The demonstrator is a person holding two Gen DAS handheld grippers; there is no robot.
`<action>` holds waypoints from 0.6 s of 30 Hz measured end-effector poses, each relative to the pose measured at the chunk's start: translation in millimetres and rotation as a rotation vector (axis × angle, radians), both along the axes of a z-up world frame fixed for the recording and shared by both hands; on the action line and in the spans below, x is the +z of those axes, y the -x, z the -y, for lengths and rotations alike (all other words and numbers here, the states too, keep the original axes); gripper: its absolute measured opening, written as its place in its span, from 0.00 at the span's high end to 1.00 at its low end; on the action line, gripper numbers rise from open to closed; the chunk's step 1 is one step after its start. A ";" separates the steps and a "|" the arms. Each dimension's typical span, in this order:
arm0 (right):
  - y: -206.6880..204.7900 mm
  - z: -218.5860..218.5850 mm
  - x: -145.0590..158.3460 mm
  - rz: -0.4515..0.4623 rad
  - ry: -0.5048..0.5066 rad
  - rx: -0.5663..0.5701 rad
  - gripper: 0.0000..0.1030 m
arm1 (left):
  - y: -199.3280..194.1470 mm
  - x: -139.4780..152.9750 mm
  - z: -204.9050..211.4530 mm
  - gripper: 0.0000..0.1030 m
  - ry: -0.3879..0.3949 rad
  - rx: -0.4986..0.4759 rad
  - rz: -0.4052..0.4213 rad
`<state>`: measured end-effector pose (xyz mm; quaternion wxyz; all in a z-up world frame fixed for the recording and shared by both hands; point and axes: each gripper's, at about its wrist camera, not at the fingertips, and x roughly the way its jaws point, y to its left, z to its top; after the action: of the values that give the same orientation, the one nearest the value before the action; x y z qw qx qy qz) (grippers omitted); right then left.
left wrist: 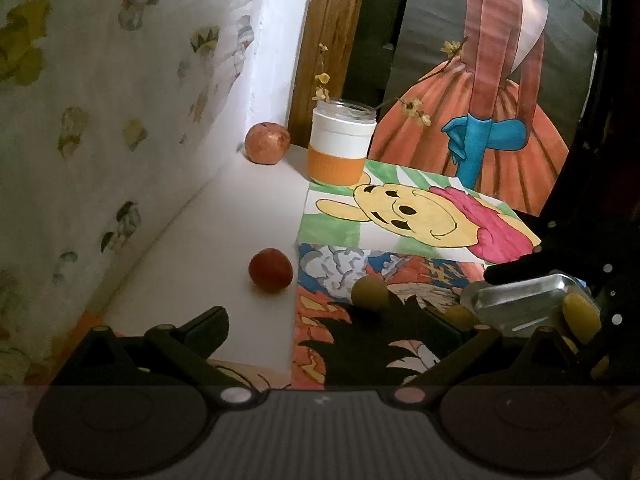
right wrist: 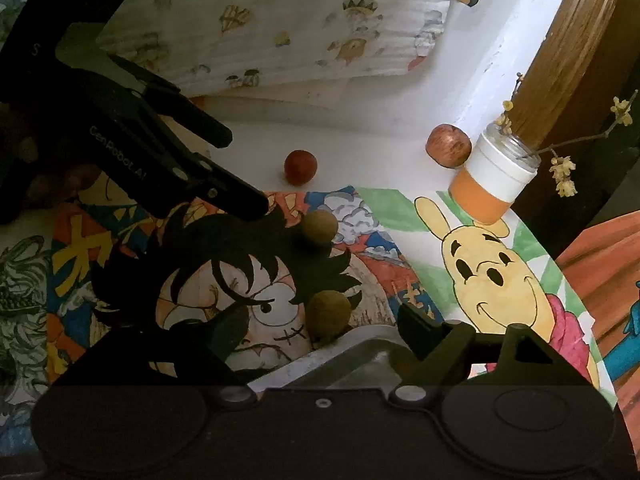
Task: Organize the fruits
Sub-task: 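Move both tools down toward the brown walnuts on the drawing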
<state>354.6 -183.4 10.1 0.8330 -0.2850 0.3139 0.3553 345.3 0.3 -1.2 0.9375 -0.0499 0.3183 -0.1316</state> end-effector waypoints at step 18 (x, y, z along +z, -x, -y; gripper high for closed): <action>-5.7 -0.3 -5.0 -0.015 -0.005 -0.008 0.50 | -20.1 -0.9 10.3 0.03 0.061 -0.031 0.003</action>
<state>360.3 -183.1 5.2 0.8327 -0.2791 0.3205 0.3548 365.4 -10.0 -2.1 0.9338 -0.0733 0.3134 -0.1560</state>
